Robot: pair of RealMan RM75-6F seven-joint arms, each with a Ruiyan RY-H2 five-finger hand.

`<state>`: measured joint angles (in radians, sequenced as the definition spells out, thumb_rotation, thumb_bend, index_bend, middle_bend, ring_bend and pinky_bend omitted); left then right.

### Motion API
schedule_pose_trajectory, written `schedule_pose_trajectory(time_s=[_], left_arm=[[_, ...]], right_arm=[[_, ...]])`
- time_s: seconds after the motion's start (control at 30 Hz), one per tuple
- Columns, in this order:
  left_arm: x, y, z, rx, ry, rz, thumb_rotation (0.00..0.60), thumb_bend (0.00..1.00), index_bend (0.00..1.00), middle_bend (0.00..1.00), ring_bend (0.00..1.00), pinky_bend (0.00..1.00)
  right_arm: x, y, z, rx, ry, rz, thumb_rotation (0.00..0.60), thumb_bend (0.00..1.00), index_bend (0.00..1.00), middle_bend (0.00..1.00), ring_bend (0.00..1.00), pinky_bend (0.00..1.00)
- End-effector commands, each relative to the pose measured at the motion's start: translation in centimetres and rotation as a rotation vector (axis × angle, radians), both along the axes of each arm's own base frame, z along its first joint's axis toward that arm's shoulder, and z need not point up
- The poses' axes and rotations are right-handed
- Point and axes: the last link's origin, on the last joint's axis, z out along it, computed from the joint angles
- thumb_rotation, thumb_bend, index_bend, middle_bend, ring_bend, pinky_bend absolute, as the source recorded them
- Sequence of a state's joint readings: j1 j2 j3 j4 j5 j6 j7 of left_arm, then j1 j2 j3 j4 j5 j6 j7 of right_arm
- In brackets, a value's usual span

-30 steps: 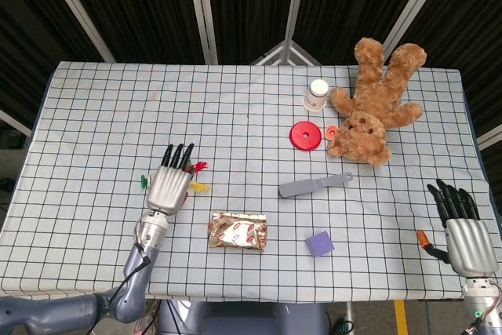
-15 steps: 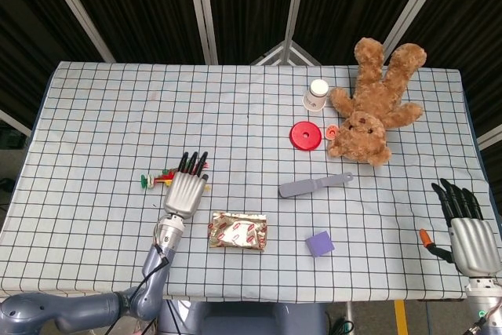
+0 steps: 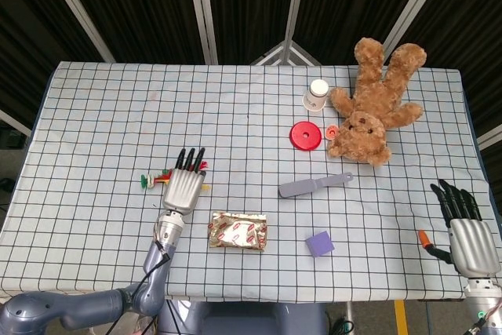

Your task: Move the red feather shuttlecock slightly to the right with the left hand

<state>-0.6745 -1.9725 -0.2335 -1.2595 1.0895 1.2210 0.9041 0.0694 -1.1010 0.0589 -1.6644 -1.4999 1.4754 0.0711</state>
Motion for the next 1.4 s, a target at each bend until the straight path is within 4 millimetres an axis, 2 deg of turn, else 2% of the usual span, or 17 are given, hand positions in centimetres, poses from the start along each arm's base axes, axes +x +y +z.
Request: schedule_pose_trajectory(time_s=[0.03, 0.33, 0.47, 0.8, 0.93, 1.1, 1.4], left_arm=[[0.0, 0.1, -0.1, 0.002, -0.003, 0.002, 0.600, 0.54, 0.55, 0.00, 0.00, 0.03], [-0.4, 0.3, 0.1, 0.009, -0.007, 0.018, 0.600, 0.58, 0.59, 0.01, 0.00, 0.03], [-0.1, 0.5, 0.8, 0.026, -0.038, 0.010, 0.600, 0.58, 0.59, 0.02, 0.00, 0.03], [4.4, 1.2, 6.1, 0.121, -0.263, -0.074, 0.600, 0.58, 0.60, 0.03, 0.00, 0.03], [4.9, 0.4, 7.4, 0.122, -0.367, -0.055, 0.600, 0.58, 0.60, 0.03, 0.00, 0.03], [4.1, -0.4, 8.8, 0.131, -0.463, -0.041, 0.600, 0.58, 0.60, 0.03, 0.00, 0.03], [1.1, -1.4, 8.8, 0.117, -0.510, 0.014, 0.600, 0.58, 0.59, 0.03, 0.00, 0.03]], right_arm=[[0.0, 0.0, 0.0, 0.000, -0.001, 0.001, 0.600, 0.38, 0.00, 0.00, 0.00, 0.00], [0.0, 0.1, 0.1, -0.004, -0.007, 0.001, 0.600, 0.38, 0.00, 0.00, 0.00, 0.00], [0.0, 0.1, 0.2, -0.008, -0.008, 0.000, 0.600, 0.38, 0.00, 0.00, 0.00, 0.00], [-0.1, 0.2, 0.3, -0.013, -0.009, -0.002, 0.600, 0.38, 0.00, 0.00, 0.00, 0.00], [-0.1, 0.2, 0.3, -0.016, -0.008, -0.003, 0.600, 0.38, 0.00, 0.00, 0.00, 0.00], [-0.1, 0.3, 0.3, -0.013, -0.023, -0.013, 0.600, 0.38, 0.00, 0.00, 0.00, 0.00], [0.0, 0.2, 0.1, -0.008, -0.027, -0.017, 0.600, 0.38, 0.00, 0.00, 0.00, 0.00]])
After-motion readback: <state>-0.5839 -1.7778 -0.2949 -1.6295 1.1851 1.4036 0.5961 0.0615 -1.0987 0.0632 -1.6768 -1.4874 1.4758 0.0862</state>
